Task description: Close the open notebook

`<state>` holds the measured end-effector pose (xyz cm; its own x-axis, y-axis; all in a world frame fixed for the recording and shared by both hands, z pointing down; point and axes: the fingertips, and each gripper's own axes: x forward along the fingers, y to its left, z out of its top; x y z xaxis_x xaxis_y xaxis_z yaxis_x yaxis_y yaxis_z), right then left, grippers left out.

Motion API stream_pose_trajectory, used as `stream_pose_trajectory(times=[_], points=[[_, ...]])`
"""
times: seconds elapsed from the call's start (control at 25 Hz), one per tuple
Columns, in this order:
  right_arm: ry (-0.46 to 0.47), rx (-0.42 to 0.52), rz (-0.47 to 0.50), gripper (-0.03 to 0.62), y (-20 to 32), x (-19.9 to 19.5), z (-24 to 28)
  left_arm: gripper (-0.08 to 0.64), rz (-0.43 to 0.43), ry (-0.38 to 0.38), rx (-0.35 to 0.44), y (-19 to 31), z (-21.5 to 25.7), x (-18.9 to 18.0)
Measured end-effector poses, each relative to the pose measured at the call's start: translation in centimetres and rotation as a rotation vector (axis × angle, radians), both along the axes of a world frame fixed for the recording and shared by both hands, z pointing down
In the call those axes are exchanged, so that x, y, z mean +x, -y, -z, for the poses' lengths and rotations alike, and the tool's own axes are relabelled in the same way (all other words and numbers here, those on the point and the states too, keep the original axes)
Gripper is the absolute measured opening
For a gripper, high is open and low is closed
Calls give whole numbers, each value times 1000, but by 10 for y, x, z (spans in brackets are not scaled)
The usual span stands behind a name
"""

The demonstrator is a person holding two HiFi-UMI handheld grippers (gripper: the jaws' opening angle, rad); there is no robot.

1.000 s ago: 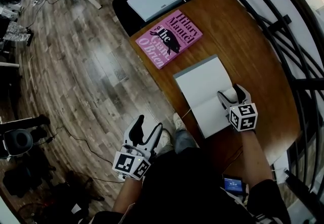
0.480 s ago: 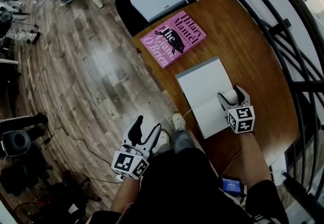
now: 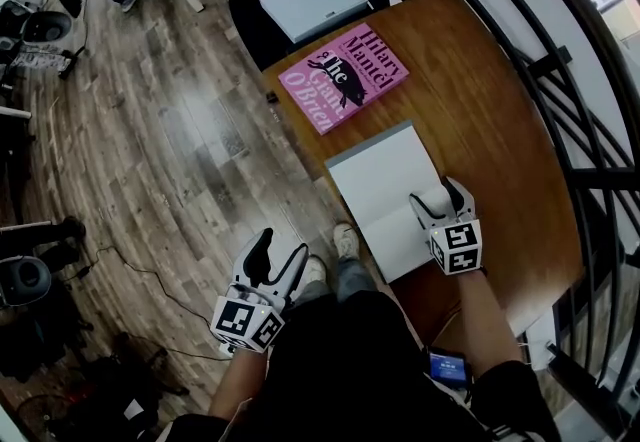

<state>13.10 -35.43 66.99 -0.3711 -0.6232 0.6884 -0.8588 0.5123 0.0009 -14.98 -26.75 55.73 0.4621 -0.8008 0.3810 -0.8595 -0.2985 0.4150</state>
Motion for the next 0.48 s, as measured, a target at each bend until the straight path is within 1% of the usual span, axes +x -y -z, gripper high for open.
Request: stream_pose_trajectory(times=[0.24,0.48], points=[[5,-14,48,337,-10,-24,0,298,-7,-16,2,-1,0,1],[-6,-24,52,337,-15,-39,-1,298,-4,-23,-9,-7,-6,-7]])
